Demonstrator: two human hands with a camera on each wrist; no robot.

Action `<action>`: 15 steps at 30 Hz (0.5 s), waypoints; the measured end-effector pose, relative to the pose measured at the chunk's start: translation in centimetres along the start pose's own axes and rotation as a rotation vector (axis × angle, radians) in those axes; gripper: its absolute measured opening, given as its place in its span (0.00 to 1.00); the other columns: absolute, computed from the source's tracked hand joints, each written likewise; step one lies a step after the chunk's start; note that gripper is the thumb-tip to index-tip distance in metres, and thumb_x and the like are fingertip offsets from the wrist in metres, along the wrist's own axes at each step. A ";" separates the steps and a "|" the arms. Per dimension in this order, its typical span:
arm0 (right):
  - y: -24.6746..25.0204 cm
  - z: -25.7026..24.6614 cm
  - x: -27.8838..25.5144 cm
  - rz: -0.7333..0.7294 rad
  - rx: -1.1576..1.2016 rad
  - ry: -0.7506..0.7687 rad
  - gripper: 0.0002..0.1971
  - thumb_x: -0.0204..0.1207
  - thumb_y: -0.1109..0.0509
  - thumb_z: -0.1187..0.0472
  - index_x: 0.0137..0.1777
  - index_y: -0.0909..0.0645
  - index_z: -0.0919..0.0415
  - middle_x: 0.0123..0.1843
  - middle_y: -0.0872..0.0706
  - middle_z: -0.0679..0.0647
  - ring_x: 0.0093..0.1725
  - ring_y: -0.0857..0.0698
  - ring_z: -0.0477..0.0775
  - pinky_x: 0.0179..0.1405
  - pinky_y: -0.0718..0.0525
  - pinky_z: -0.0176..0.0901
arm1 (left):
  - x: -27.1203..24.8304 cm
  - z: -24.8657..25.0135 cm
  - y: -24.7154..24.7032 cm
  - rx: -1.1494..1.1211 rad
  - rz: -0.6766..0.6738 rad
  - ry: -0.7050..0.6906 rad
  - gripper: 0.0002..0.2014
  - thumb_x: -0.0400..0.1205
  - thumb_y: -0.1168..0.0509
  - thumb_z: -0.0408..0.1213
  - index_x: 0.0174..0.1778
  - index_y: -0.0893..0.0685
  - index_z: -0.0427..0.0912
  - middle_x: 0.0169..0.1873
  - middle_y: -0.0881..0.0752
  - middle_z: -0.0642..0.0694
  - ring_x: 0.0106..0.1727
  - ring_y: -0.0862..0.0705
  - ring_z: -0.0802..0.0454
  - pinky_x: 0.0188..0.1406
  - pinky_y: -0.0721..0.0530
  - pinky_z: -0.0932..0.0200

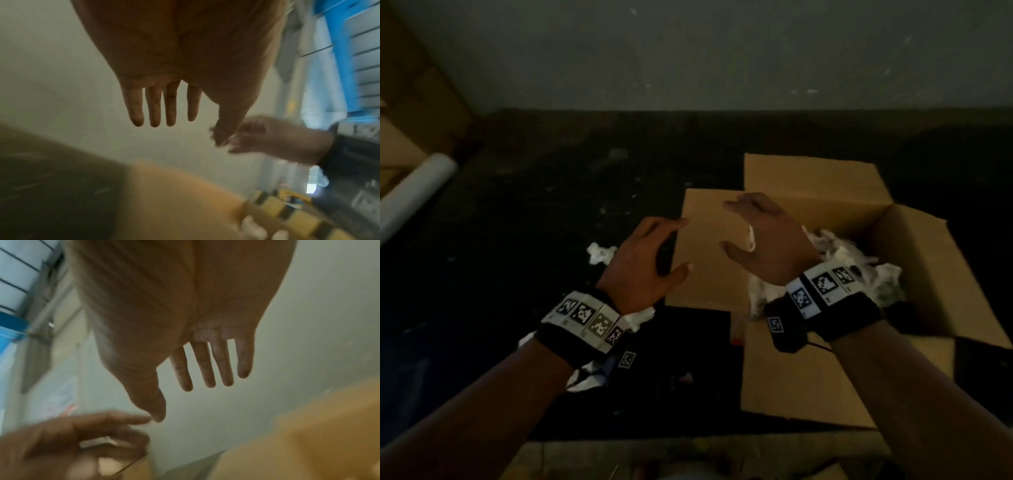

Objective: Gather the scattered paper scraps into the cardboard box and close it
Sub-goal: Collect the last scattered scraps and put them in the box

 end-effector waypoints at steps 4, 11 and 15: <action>-6.3 -8.6 0.8 -0.024 0.126 0.133 0.31 0.75 0.26 0.48 0.79 0.27 0.49 0.79 0.31 0.49 0.73 0.25 0.53 0.66 0.19 0.50 | -8.4 -8.4 2.0 0.004 0.075 0.127 0.36 0.76 0.22 0.47 0.80 0.26 0.53 0.71 0.25 0.52 0.67 0.22 0.61 0.65 0.25 0.69; -20.8 -15.7 -0.5 -0.297 0.161 0.211 0.43 0.72 0.24 0.42 0.85 0.39 0.46 0.85 0.42 0.54 0.82 0.36 0.60 0.73 0.25 0.63 | -21.2 -22.0 -0.6 0.131 -0.077 0.452 0.57 0.64 0.20 0.65 0.87 0.38 0.53 0.81 0.38 0.39 0.79 0.30 0.34 0.70 0.20 0.40; -29.2 -12.9 -1.9 -0.510 -0.003 0.048 0.67 0.57 0.20 0.28 0.86 0.63 0.37 0.88 0.67 0.54 0.86 0.63 0.67 0.81 0.43 0.74 | -24.9 -26.3 -3.2 0.202 -0.264 0.628 0.67 0.59 0.25 0.76 0.86 0.63 0.70 0.87 0.66 0.47 0.86 0.67 0.31 0.75 0.49 0.16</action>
Point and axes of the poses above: each hand's wrist, its own x-axis towards the middle knuckle, its own y-axis out of the back of the hand, z = x × y, the point moved 9 cm from there along x, towards the middle knuckle
